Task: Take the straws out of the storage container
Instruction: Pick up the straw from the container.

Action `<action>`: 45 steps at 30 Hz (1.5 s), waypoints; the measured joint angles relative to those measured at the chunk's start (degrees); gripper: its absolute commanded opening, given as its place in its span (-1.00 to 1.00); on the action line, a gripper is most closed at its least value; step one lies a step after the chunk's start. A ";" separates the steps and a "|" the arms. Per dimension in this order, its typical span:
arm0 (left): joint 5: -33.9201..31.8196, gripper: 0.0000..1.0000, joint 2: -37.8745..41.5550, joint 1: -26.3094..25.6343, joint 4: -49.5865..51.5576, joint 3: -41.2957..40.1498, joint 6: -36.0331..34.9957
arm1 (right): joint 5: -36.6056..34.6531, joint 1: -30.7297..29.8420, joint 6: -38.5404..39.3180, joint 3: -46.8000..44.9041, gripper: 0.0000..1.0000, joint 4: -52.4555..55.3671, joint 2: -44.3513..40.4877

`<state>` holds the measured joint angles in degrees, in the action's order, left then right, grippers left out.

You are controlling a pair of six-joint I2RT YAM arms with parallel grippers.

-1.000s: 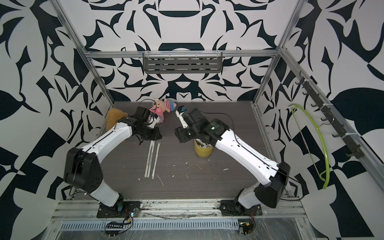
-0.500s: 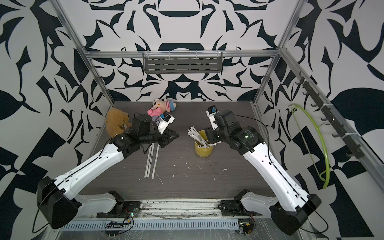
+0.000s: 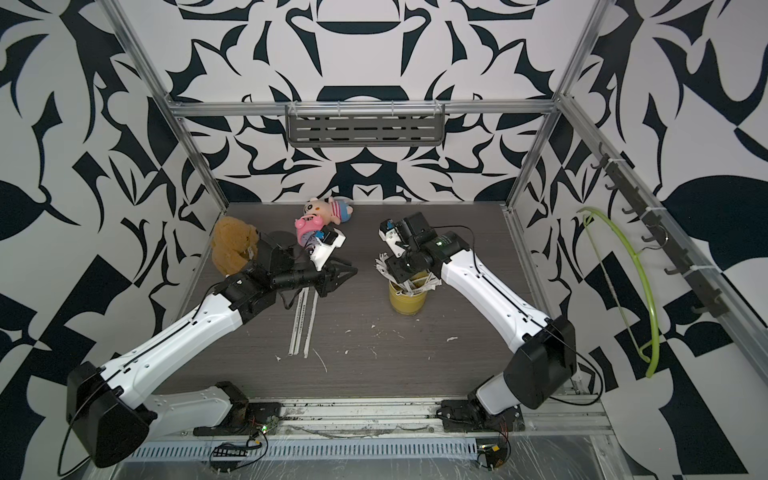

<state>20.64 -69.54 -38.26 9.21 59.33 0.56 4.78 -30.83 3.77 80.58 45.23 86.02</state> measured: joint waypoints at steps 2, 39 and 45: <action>0.09 -0.32 -0.20 0.00 0.02 0.07 -0.02 | 0.42 0.44 0.20 0.00 -0.11 -0.24 0.20; 0.35 -0.31 -2.23 0.00 0.07 0.55 -0.13 | 1.99 1.86 4.37 4.50 -0.16 0.15 4.44; 0.68 -0.30 -2.23 0.00 0.07 0.55 -0.13 | 2.29 1.86 6.36 5.75 -0.18 0.79 4.96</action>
<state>21.32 -71.77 -38.26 9.28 59.88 0.43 7.07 -28.97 10.13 86.32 46.02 90.98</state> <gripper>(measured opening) 0.348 0.414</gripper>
